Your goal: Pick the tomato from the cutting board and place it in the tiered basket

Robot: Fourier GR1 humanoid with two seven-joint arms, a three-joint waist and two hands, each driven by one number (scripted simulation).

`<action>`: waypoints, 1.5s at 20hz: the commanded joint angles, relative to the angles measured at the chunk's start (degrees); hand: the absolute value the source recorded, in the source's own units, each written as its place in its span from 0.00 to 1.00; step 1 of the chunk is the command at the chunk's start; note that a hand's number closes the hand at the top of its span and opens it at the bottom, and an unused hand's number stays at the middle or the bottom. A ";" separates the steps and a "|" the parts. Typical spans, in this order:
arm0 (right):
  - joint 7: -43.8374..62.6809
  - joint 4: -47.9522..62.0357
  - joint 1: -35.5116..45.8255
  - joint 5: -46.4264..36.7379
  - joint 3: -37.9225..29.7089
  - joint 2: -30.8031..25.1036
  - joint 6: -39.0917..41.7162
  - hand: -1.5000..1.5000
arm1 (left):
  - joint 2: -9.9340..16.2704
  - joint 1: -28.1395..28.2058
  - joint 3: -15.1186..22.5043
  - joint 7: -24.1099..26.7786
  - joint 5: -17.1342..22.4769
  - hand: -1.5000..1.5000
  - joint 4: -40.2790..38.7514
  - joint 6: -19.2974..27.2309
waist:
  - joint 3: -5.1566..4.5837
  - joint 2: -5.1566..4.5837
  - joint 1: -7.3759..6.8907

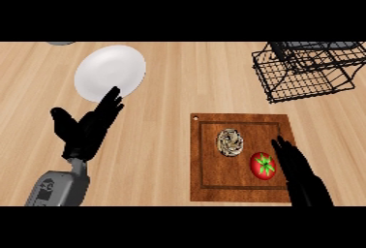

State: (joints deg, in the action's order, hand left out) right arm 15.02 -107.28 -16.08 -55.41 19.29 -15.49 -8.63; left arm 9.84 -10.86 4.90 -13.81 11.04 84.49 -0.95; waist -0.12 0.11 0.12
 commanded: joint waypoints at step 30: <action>-17.81 18.28 11.31 2.29 -4.73 7.35 -4.70 1.00 | -5.16 1.56 0.27 -0.76 -5.17 0.50 2.20 0.29 | 0.15 -0.05 -0.22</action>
State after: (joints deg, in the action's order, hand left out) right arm -1.68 -90.89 -6.49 -54.26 14.83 -11.56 -9.73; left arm 6.41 -9.62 3.79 -13.42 7.01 84.90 -2.41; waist -1.23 0.69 0.47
